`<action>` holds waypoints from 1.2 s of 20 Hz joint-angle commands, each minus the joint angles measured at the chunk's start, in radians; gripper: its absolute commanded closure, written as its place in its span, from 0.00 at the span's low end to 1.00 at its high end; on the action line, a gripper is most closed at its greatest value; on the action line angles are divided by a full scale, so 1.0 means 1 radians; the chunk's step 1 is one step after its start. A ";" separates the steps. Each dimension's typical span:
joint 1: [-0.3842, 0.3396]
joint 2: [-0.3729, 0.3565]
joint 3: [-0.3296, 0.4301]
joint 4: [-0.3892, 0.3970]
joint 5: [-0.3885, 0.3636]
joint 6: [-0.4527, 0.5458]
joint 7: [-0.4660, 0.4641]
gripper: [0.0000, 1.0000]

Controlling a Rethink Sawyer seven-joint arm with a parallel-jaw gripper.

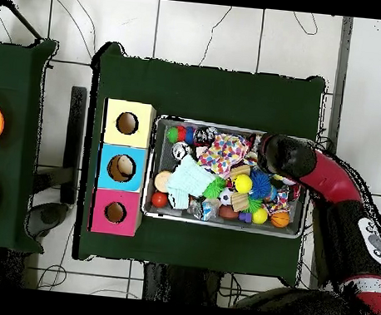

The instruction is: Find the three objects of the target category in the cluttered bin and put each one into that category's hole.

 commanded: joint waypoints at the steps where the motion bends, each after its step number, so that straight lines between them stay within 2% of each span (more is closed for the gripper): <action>1: -0.034 0.046 0.040 -0.065 -0.007 0.082 -0.007 0.00; 16: -0.007 0.035 0.036 -0.058 -0.034 0.034 0.004 0.00; 24: -0.003 0.033 0.034 -0.062 -0.034 0.046 0.001 0.00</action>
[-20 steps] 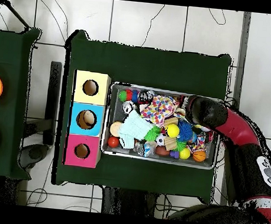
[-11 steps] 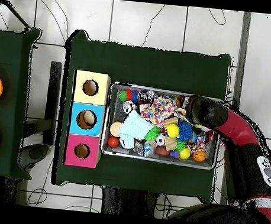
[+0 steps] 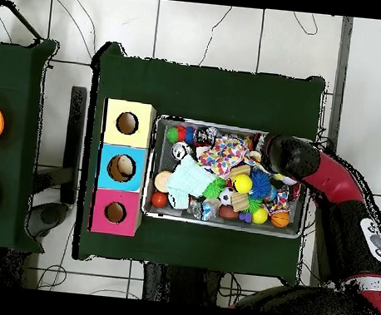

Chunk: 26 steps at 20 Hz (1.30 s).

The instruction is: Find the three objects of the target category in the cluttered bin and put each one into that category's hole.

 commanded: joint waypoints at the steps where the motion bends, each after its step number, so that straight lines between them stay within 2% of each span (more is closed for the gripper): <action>1: 0.006 0.014 0.033 -0.036 -0.034 0.045 0.002 0.00; 26: 0.008 -0.005 0.030 -0.022 -0.032 0.057 0.003 0.00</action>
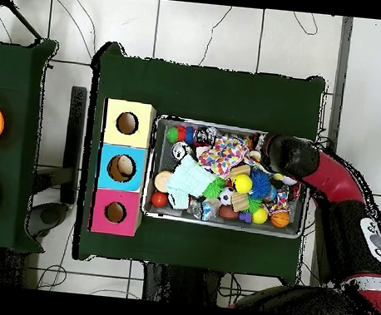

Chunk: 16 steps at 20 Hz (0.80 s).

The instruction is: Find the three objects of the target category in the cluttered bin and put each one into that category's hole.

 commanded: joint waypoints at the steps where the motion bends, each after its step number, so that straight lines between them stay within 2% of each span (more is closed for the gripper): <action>1: 0.006 -0.006 0.030 -0.021 -0.032 0.056 0.003 0.00; 16: 0.008 -0.006 0.031 -0.028 -0.043 0.054 -0.012 0.00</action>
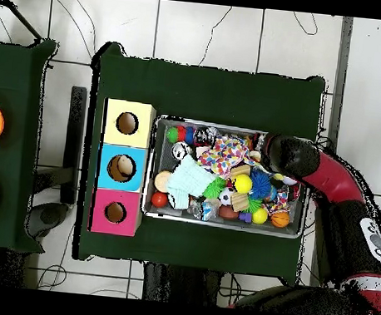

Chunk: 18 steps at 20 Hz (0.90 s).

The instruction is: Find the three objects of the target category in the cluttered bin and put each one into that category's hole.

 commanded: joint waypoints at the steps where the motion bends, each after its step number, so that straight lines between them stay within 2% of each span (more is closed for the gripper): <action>1: 0.008 -0.006 0.031 -0.030 -0.043 0.056 -0.015 0.00; 2: 0.008 -0.006 0.031 -0.031 -0.044 0.057 -0.017 0.00; 3: 0.009 -0.006 0.031 -0.033 -0.045 0.059 -0.019 1.00; 10: 0.014 -0.005 0.026 -0.038 -0.043 0.055 -0.008 1.00; 11: 0.014 -0.004 0.029 -0.041 -0.041 0.067 -0.015 0.00; 18: 0.024 -0.011 0.017 -0.040 -0.045 0.066 -0.006 0.00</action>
